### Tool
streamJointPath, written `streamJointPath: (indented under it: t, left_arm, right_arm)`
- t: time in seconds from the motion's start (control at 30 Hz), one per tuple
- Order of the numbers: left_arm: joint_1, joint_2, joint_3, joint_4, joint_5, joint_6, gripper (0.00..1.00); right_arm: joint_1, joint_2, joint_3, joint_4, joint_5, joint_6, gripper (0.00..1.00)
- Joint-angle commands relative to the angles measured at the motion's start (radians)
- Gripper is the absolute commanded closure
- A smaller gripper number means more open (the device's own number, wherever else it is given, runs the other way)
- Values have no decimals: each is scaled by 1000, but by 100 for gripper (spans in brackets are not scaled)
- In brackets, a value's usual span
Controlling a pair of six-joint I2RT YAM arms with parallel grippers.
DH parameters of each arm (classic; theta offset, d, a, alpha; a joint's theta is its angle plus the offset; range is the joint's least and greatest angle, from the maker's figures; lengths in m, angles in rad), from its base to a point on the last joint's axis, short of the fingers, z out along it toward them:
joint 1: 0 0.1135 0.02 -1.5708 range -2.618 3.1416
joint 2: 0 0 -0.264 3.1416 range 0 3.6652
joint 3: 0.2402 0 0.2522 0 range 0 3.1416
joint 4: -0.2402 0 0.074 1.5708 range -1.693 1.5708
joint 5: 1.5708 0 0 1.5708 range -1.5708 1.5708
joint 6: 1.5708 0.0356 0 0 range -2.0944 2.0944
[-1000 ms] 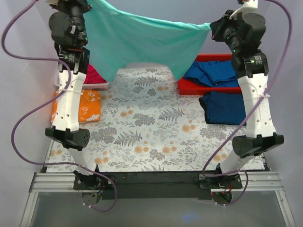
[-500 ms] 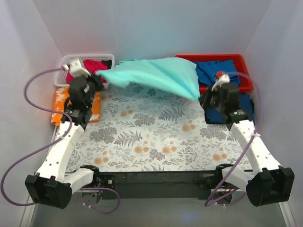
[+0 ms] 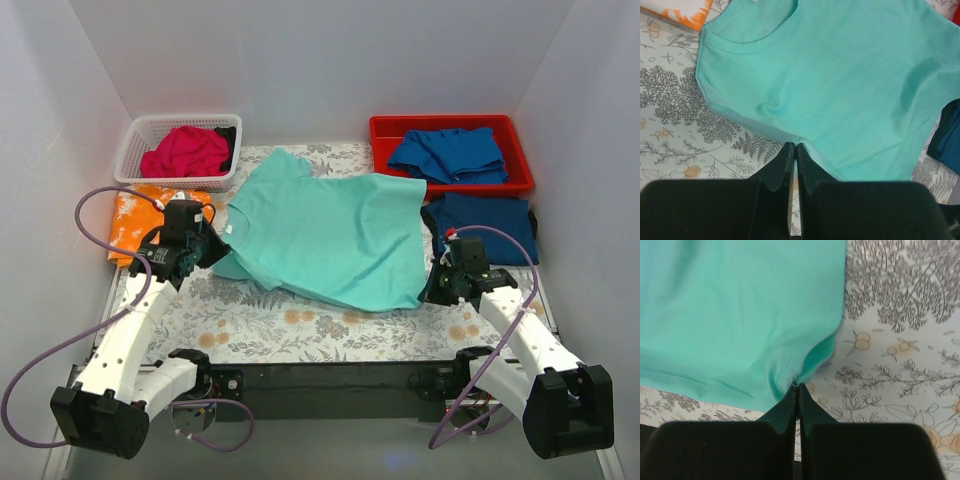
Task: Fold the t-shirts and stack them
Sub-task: Flatten out the tshirt
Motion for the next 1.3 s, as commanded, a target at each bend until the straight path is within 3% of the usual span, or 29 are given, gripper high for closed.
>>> streamJointPath:
  t: [0.0,0.13,0.27,0.4,0.53,0.7,1.07,1.27]
  left_arm:
    - [-4,15,90,-132,15,-37,100]
    - [-4,29,113,-187,-22,-57,100]
    - [-4,62,194,-358,-112,-125,100]
    - [-4,76,272,-492,-97,-151,100]
    - [-4,18,237,-589,-57,-214,100]
    - [-4,-109,95,-600,69,-300,100]
    - [-4,-214,44,-600,72,-375,100]
    - [-4,-263,-62,-597,107,-406,100]
  right_arm:
    - [-1,-16,-65,-64,-6,79,99]
    - [-1,-14,-62,-110,0,136,99]
    - [-1,-23,-51,-173,77,189,99]
    - [-1,-30,-36,-223,92,205,99]
    - [-1,-23,-36,-277,101,186,99]
    - [-1,-17,-24,-302,98,168,99]
    - [-1,-29,-19,-348,117,183,99]
    - [-1,-56,-24,-365,123,200,99]
